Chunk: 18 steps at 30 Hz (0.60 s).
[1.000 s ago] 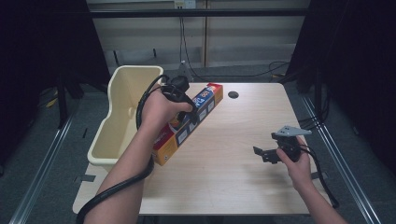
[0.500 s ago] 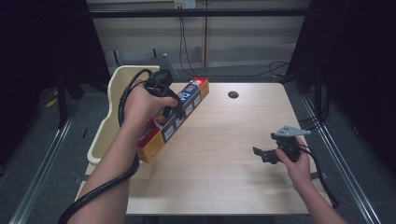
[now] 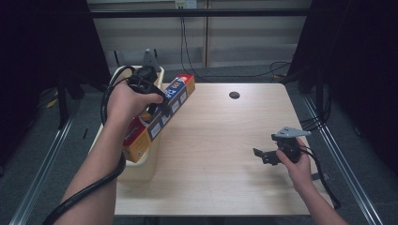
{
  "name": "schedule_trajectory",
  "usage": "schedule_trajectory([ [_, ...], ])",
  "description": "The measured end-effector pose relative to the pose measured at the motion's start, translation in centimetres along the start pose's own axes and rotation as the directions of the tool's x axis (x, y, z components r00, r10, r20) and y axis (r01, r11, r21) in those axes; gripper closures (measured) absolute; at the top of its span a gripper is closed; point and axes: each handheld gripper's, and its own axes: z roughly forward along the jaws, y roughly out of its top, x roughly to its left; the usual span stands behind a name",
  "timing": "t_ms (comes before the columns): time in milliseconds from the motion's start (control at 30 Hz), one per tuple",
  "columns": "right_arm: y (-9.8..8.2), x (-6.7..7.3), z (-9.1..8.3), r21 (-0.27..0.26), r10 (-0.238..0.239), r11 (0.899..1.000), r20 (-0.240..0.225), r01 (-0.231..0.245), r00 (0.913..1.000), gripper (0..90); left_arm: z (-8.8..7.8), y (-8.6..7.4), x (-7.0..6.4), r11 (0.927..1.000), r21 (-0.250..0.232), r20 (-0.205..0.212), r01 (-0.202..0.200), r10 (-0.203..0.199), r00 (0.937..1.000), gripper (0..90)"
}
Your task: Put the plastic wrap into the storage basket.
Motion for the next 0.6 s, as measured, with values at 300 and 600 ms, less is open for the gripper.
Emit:
schedule_trajectory([
  [300, 0.0, 0.0, 0.0, 0.0, -0.004, 1.0, 0.0, 0.004, 1.0, 1.6, -1.0, -0.7, 1.3, 0.9992, -0.015, -0.008, 0.036, -0.036, 0.9993, 41.0],
  [600, 0.0, 0.0, 0.0, 0.001, -0.003, 1.0, 0.0, 0.003, 1.0, 1.7, -2.0, -1.5, 2.6, 0.9962, -0.028, -0.018, 0.082, -0.083, 0.9964, 41.0],
])
